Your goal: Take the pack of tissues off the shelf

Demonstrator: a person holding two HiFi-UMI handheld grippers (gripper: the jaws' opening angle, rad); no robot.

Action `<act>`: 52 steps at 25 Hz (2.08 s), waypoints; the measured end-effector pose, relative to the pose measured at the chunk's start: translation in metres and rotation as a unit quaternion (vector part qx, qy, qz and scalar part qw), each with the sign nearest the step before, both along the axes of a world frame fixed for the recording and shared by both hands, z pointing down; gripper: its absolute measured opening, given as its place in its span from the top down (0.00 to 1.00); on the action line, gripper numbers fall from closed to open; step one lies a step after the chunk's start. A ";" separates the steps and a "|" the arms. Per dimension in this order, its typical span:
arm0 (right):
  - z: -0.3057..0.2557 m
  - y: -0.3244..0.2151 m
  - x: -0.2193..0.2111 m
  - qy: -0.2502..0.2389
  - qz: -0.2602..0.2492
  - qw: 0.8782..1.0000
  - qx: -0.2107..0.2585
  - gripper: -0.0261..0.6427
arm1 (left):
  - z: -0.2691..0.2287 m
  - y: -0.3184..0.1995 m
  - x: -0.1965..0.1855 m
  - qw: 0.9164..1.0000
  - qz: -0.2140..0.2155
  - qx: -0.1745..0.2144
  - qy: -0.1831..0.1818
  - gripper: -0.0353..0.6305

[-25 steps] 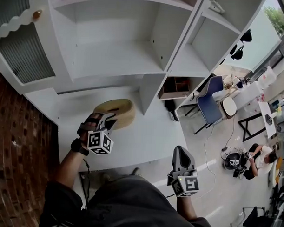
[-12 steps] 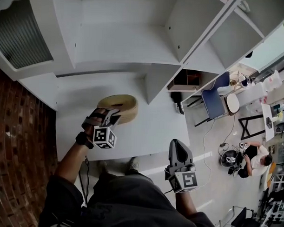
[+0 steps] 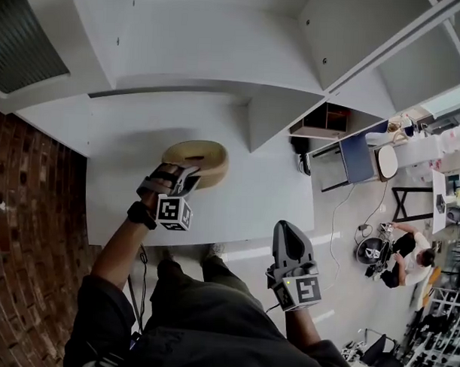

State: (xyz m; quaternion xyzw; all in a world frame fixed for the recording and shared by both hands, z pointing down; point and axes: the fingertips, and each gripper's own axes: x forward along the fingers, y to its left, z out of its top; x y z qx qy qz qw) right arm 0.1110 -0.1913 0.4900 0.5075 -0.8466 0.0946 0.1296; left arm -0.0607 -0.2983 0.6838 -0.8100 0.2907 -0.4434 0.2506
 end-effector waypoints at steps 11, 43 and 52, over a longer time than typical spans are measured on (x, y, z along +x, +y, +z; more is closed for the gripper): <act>0.034 -0.009 0.007 0.006 -0.015 0.999 -0.038 0.96 | 0.053 0.011 0.011 1.000 -0.011 -0.018 0.010 0.81; 0.028 0.001 -0.004 0.000 -0.042 0.999 -0.032 0.96 | 0.081 0.054 0.016 0.968 -0.088 -0.168 0.166 0.65; 0.019 -0.006 -0.025 -0.018 -0.057 0.998 -0.015 0.96 | 0.017 0.060 -0.026 0.869 -0.204 -0.222 0.392 0.66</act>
